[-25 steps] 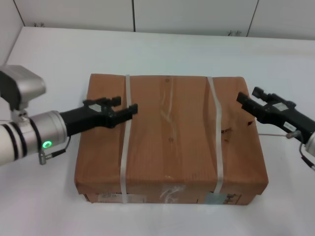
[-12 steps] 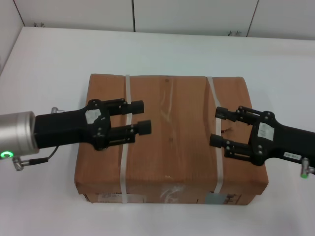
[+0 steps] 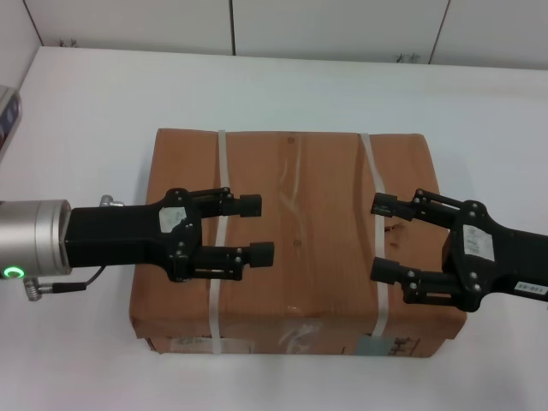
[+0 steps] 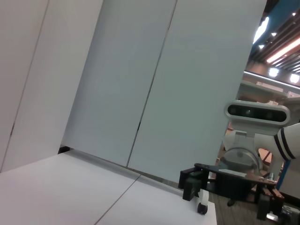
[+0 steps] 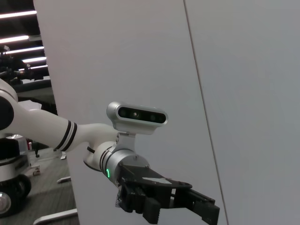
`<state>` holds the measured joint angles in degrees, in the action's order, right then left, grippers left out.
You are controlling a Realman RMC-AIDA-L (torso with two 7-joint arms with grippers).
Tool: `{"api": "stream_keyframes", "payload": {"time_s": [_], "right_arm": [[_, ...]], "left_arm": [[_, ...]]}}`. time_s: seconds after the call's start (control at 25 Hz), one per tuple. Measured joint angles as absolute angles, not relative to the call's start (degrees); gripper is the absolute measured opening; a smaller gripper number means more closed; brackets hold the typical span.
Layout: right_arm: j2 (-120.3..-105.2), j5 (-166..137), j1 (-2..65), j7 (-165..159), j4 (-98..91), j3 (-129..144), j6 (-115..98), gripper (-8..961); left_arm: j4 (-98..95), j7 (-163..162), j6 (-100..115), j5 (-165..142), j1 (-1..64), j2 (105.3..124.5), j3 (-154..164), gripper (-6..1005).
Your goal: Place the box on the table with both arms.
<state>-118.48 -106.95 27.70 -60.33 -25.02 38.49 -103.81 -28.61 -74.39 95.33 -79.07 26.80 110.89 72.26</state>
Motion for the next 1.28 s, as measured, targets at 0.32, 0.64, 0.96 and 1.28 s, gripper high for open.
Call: {"api": "stream_keyframes", "payload": {"time_s": [0.32,0.64,0.96,1.28], "right_arm": [[-118.47,-106.97,27.63,-60.73,-25.94,38.50,-103.98,871],[-118.47,-107.70,27.72,-60.99,-26.01,38.60,-104.04,871],[-118.52,-107.65,27.75,-60.99,-26.02,38.58,-103.72,869],[-118.64,-107.33,27.68,-60.64,-26.02,38.41,-103.48,868]], "left_arm": [[-28.80,-74.62,95.27,-78.73,26.89,111.34,71.82,833],[-28.83,-74.70,95.23,-78.52,26.89,111.57,71.61,829],[-28.83,-74.58,94.52,-78.53,26.82,111.76,71.63,829],[-28.82,-74.27,93.68,-78.75,26.52,112.20,71.63,829]]}}
